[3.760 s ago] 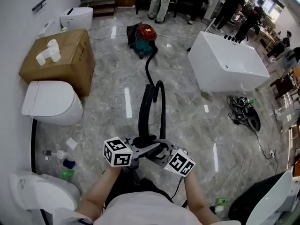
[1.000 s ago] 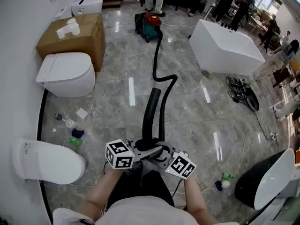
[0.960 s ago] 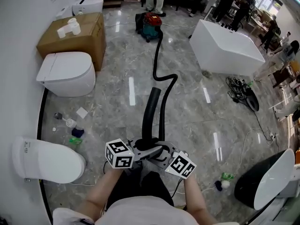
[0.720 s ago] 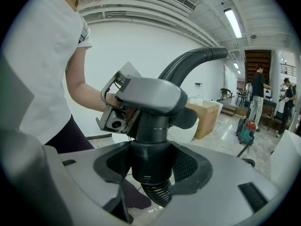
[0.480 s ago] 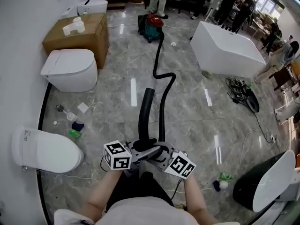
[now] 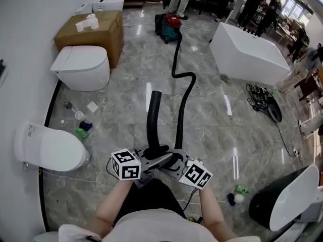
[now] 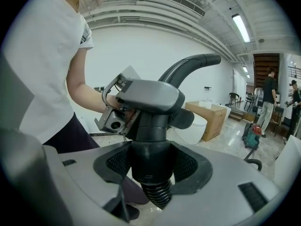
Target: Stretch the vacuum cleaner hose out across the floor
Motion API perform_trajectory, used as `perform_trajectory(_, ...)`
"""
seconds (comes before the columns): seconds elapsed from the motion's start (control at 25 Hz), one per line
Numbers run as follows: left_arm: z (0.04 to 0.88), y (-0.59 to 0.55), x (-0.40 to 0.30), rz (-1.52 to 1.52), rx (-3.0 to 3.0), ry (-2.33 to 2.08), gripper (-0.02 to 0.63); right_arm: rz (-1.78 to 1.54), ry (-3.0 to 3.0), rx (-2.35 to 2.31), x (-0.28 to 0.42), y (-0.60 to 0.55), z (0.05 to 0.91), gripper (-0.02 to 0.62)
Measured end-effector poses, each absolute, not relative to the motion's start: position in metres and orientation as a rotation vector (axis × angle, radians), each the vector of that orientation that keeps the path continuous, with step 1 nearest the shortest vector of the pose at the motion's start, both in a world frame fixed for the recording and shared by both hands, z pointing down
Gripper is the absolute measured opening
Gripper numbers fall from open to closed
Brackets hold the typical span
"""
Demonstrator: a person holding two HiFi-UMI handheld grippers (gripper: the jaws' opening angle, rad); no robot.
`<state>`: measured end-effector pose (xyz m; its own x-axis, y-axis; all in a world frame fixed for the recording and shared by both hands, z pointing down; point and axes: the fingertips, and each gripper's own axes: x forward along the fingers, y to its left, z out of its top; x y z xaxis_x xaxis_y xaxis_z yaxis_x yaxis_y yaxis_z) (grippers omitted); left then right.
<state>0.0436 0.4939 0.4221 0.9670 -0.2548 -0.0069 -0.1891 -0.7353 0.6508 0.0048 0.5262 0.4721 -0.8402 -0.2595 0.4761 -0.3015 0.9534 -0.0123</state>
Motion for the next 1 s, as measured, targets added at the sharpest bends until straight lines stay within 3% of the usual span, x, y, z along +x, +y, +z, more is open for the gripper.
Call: perform_trajectory(1.0,0.394,0.462,0.038,0.02,2.622,-0.247,0.153,-0.058,-2.644,0.73,-0.004,0.476,0.442,0.245)
